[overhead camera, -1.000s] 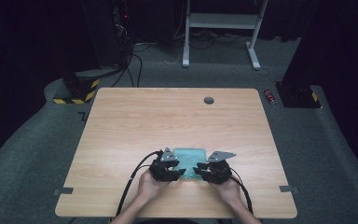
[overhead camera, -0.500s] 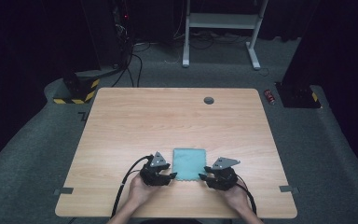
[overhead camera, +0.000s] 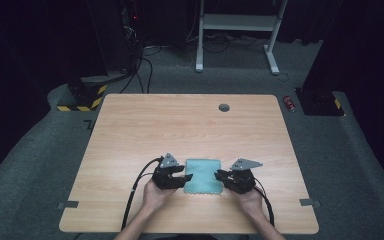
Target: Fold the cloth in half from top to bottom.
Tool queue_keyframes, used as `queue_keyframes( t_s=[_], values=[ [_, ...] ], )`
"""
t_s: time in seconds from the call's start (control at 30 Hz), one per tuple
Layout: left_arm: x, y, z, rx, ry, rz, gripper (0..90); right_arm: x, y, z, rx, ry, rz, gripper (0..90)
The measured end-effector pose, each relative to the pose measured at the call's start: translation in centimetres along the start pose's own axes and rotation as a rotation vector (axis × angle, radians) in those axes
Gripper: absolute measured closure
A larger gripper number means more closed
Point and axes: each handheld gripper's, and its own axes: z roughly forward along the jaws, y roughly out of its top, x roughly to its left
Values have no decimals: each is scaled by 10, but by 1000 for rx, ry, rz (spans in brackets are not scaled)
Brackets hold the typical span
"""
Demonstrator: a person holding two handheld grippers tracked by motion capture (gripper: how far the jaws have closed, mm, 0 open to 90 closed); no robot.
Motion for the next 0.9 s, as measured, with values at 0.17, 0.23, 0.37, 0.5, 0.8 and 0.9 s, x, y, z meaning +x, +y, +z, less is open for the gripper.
queue_keyframes(
  t_s=[0.17, 0.23, 0.37, 0.5, 0.8, 0.9],
  values=[
    [4, 13, 19, -6, 11, -6, 483, -4, 13, 20, 18, -16, 3, 779],
    [6, 17, 27, 4, 16, -17, 483, -6, 16, 27, 21, -20, 11, 778],
    [12, 18, 37, 14, 38, -39, 490, -11, 19, 38, 38, -31, 31, 765],
    [18, 18, 40, 17, 60, -55, 510, -18, 20, 41, 49, -45, 56, 749],
    [20, 19, 33, 67, 133, 0, 479, -28, 20, 36, 53, -81, 94, 696],
    [28, 14, 24, 54, 142, -25, 476, -31, 19, 31, 53, -98, 85, 683]
  ],
)
